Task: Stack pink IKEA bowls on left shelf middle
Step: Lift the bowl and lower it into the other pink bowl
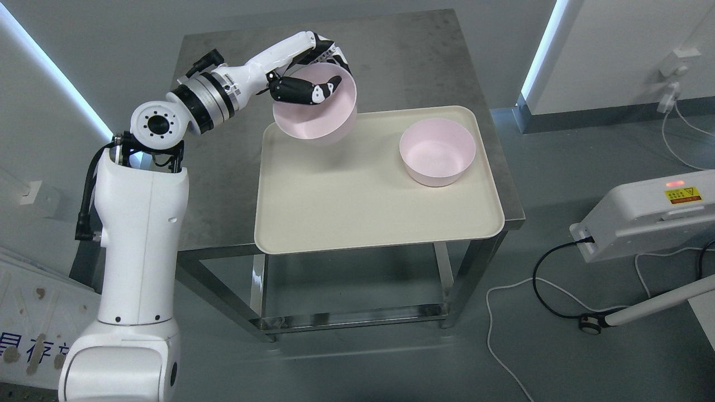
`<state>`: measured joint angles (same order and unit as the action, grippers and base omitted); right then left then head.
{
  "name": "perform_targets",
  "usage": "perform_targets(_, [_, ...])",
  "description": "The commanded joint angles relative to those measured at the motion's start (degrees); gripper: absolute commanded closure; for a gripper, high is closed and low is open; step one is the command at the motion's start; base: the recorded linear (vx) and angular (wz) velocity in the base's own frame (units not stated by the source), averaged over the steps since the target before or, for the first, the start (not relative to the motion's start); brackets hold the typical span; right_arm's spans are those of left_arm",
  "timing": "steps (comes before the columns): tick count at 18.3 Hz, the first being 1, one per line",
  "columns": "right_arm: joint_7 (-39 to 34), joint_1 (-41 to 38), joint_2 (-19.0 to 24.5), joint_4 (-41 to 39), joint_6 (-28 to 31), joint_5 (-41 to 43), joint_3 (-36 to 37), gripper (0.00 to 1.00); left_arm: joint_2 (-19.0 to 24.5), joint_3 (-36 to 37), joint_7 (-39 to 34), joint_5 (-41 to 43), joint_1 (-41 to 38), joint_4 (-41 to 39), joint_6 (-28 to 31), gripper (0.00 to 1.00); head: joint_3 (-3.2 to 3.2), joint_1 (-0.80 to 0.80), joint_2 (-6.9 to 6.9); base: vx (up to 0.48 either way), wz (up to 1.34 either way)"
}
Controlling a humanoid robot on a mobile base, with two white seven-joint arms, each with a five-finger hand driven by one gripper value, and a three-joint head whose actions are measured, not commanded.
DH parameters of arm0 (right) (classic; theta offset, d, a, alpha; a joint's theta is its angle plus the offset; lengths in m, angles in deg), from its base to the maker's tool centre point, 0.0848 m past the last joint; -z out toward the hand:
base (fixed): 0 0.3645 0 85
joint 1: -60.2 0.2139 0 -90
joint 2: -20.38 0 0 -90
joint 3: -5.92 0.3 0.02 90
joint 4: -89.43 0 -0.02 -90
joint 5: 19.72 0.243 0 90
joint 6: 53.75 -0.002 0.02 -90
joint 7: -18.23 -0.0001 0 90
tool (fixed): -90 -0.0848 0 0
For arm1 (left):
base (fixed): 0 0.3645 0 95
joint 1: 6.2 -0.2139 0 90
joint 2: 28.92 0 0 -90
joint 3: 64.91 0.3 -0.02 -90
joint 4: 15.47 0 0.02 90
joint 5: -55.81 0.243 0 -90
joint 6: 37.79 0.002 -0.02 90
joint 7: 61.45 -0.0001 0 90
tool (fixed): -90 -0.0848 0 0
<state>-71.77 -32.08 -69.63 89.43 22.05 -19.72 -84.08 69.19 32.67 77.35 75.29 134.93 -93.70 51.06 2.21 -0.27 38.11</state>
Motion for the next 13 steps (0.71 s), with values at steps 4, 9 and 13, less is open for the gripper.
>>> perform_targets(4, [0.1,0.0,-1.0,-1.0,0.0,0.1,0.3,0.00,-7.1,33.1,-18.1,0.0,4.0,5.3,1.1,0.97,0.00,0.00,0.00,0.000,0.00])
perform_targets(9, [0.0,0.0,-1.0,-1.0,0.0,0.1,0.3,0.00,-7.1,38.6,-22.4,-0.2,4.0,9.7,0.4,0.96,0.00,0.00,0.00,0.000,0.00])
perform_targets(13, [0.0,0.0,-1.0,-1.0,0.0,0.1,0.3,0.00,-7.1,38.1,-22.7,-1.7,3.8,12.1,0.4,0.96,0.00,0.00,0.00,0.000,0.00])
